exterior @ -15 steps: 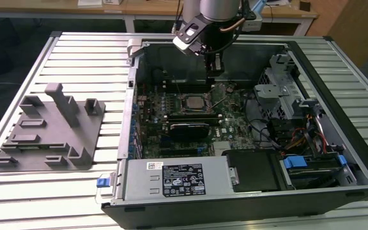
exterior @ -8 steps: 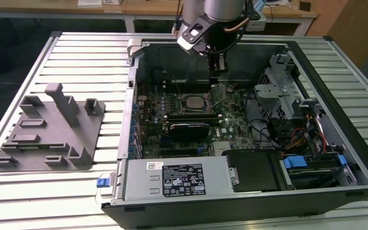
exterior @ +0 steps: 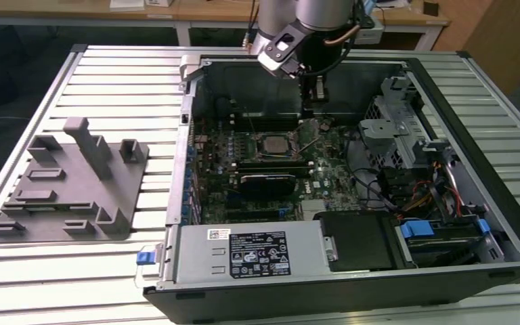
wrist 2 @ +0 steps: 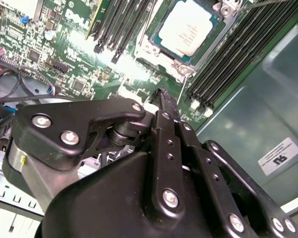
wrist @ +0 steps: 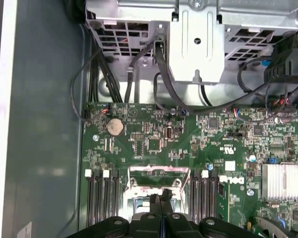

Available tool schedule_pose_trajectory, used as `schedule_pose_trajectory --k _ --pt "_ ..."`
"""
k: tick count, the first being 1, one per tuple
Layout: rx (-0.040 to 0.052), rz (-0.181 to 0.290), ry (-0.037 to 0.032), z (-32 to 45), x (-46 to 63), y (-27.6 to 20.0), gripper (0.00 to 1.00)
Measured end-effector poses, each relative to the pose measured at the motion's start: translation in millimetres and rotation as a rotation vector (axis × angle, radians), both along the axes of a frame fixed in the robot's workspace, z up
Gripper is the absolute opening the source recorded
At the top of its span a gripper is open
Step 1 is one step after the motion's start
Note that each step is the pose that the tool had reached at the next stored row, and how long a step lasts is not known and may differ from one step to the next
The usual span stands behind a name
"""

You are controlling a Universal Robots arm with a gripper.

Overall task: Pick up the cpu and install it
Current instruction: 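Close the cpu cover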

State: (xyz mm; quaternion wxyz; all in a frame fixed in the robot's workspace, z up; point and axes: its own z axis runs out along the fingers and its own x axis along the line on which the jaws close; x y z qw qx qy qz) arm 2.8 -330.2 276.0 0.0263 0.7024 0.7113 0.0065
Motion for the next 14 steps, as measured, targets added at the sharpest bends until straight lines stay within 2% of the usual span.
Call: schedule_pose_trajectory --k 14 --pt "0.0 0.0 0.0 0.0 14.6 0.0 0.11"
